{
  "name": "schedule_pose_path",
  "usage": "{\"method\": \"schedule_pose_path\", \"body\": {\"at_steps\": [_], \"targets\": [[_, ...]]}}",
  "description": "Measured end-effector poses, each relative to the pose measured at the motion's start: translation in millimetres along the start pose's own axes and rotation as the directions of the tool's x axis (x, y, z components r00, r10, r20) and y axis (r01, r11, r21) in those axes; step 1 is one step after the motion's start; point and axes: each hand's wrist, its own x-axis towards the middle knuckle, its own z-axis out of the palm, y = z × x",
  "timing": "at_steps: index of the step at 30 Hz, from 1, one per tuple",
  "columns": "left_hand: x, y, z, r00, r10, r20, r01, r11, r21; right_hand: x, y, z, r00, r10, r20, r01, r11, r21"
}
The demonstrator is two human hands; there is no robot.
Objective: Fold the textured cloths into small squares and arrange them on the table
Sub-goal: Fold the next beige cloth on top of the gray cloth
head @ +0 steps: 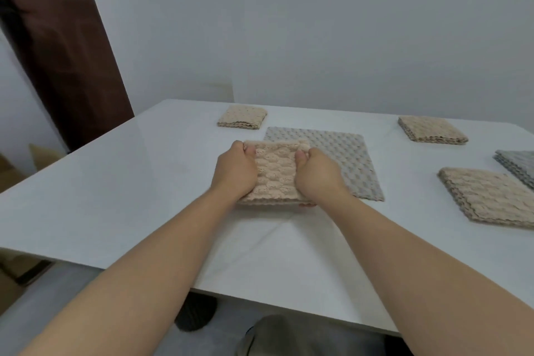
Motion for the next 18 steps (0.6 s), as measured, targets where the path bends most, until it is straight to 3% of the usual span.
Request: {"method": "schedule_pose_path", "body": {"at_steps": [9, 18], "targets": [[77, -73, -63, 0.997, -0.005, 0.074, -0.011, 0.976, 0.218, 25, -60, 70, 0.987, -0.071, 0.146, 0.071, 0.997, 0.004], [126, -119, -69, 0.988, -0.017, 0.152, -0.031, 0.950, 0.310, 45, -89, 127, 0.991, -0.029, 0.132, 0.041, 0.995, -0.087]]}}
